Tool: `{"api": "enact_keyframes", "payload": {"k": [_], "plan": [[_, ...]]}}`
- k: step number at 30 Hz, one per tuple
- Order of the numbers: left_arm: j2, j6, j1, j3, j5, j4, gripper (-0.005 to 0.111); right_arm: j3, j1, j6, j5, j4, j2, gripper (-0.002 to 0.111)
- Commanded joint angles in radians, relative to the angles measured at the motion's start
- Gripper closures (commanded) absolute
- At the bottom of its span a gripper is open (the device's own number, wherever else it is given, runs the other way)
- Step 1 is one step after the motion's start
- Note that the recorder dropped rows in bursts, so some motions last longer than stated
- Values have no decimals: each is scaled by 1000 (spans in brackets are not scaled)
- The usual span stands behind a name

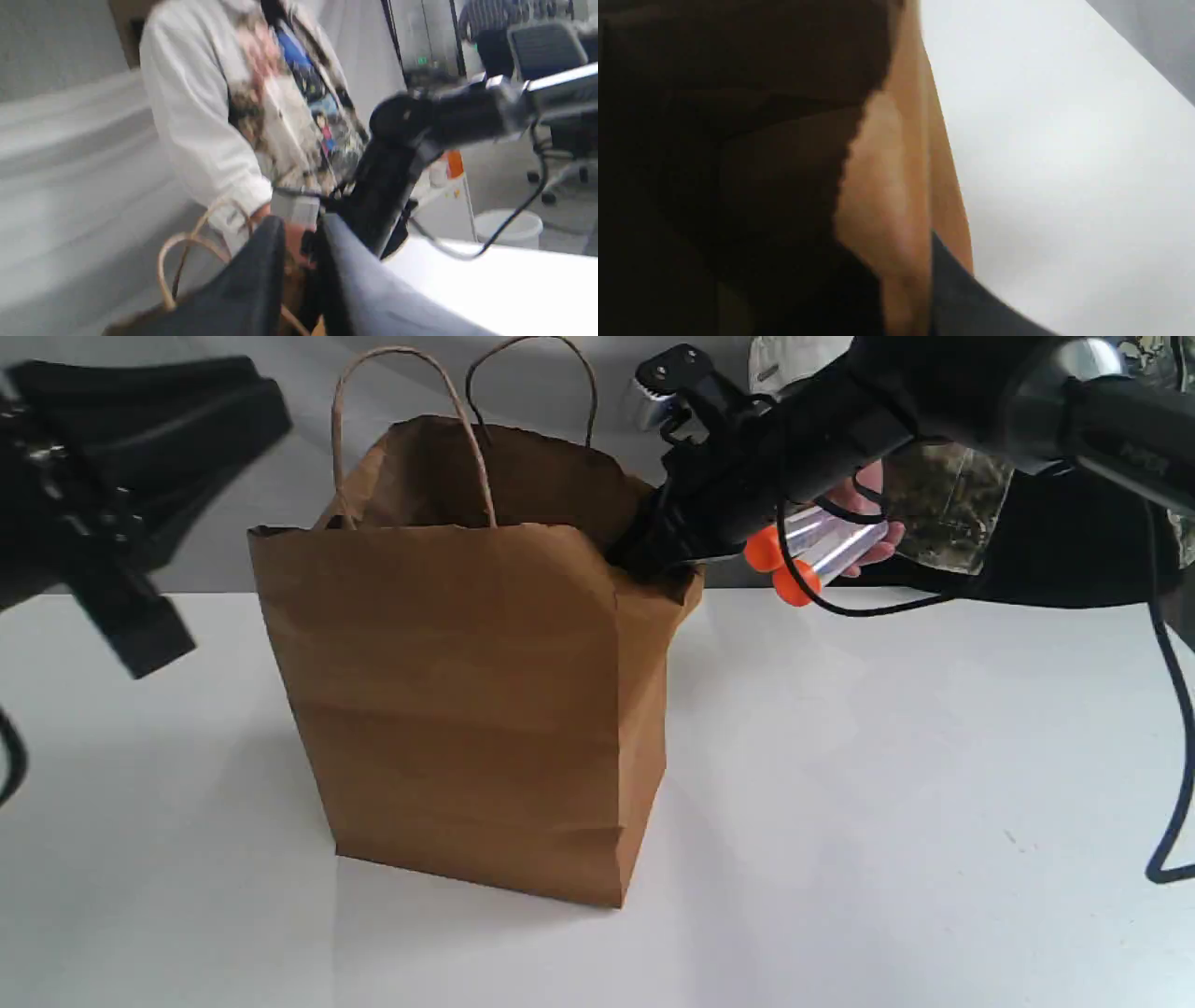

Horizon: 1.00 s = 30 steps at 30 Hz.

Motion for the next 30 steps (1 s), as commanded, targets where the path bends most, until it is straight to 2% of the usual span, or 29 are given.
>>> {"api": "enact_keyframes", "payload": {"k": [1, 3, 5, 8, 14, 16, 18, 20, 22, 25, 28, 30], "plan": [[71, -26, -4, -85, 110, 6, 54, 0, 2, -3, 15, -18, 0, 108], [90, -34, -4, -118, 149, 6, 42, 0, 2, -3, 15, -18, 0, 108], [111, -34, -4, -142, 133, 6, 36, 0, 2, -3, 15, -18, 0, 108], [145, -90, -4, -173, 108, 40, 33, 0, 2, -3, 15, -18, 0, 108], [224, -256, -4, -212, 104, 104, 34, 0, 2, -3, 25, -13, 0, 108], [238, -286, -4, -219, 85, 106, 39, 0, 2, -3, 28, -13, 0, 108], [241, -323, -13, -222, 87, 109, 54, 0, 2, 5, 30, -13, 0, 108], [237, -330, -39, -224, 92, 129, 80, 0, 2, 23, 30, -13, 0, 108], [235, -307, -81, -249, 92, 227, 106, 0, 2, 55, 30, -13, 0, 108], [235, -371, -163, -315, 135, 329, 107, 0, 2, 157, 32, -29, 0, 108], [235, -430, -271, -411, 336, 379, 107, 0, 2, 303, 73, -65, 0, 108], [235, -460, -332, -479, 476, 426, 107, 0, 2, 335, 136, -93, 0, 108]]}}
